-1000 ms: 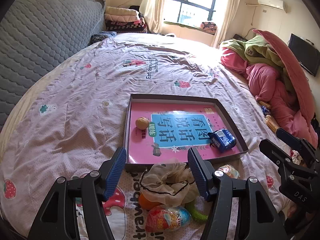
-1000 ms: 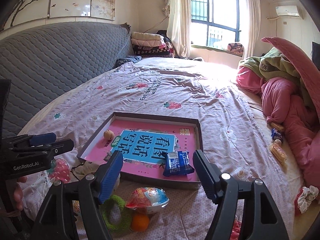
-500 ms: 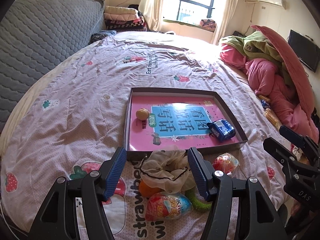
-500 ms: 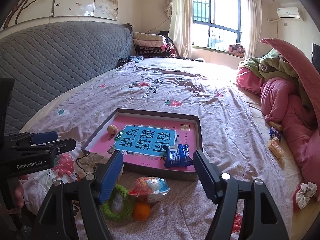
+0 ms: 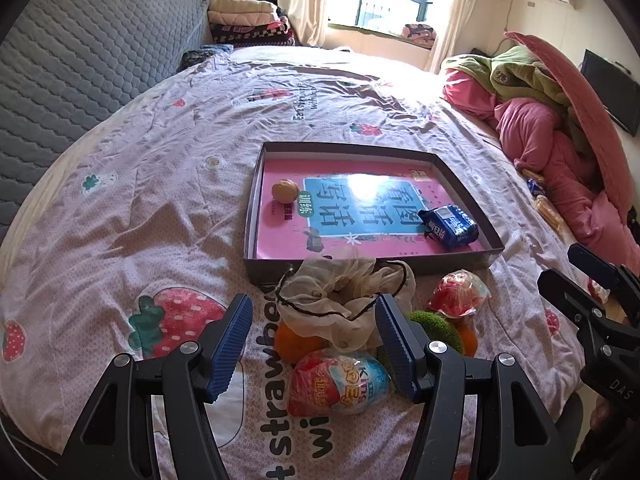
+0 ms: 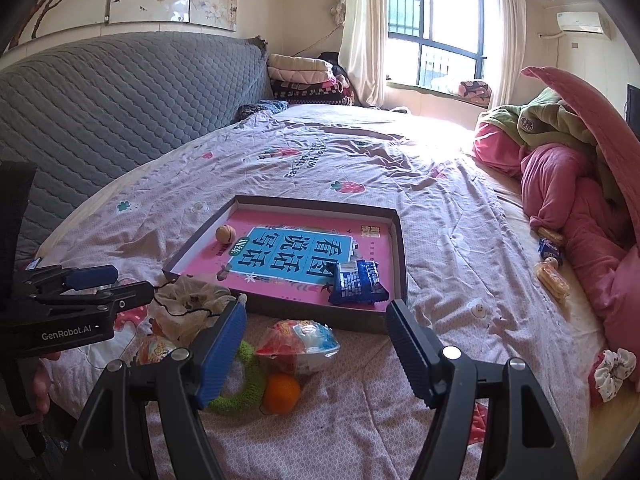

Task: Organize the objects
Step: 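Withdraw both open tools from the tray back toward the remaining items, then move left tool toward the egg-shaped candy bag while right tool moves toward the orange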

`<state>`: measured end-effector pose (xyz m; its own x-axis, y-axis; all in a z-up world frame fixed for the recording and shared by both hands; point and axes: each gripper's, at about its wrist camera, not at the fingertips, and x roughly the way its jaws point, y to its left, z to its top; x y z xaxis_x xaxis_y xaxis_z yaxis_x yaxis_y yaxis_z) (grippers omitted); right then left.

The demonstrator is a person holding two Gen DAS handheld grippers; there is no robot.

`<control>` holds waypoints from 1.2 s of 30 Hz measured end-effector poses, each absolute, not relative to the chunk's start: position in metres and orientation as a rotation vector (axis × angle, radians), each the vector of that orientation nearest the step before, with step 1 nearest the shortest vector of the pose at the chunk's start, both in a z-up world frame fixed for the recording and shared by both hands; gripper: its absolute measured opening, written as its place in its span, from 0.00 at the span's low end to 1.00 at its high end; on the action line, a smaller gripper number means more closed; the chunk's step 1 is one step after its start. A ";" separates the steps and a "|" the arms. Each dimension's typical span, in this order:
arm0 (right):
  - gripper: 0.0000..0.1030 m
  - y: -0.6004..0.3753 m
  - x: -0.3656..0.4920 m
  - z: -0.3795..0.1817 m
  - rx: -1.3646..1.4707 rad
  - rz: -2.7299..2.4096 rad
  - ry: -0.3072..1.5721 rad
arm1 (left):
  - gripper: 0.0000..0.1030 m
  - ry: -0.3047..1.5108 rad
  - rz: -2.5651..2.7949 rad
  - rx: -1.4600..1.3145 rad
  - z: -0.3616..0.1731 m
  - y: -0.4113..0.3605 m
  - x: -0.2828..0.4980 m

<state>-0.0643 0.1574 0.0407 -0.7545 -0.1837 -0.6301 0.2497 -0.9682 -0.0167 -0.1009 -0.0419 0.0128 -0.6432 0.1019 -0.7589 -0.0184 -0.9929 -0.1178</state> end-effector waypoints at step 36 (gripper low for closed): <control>0.70 0.165 -0.048 -0.014 1.127 -2.662 0.171 | 0.64 -0.042 2.666 -1.379 -0.045 -0.035 -0.067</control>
<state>-0.0484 0.1654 -0.0136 -0.6714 -0.1788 -0.7192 0.2695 -0.9629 -0.0121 -0.0669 -0.0350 -0.0447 -0.5705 0.1367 -0.8099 -0.1111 -0.9898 -0.0888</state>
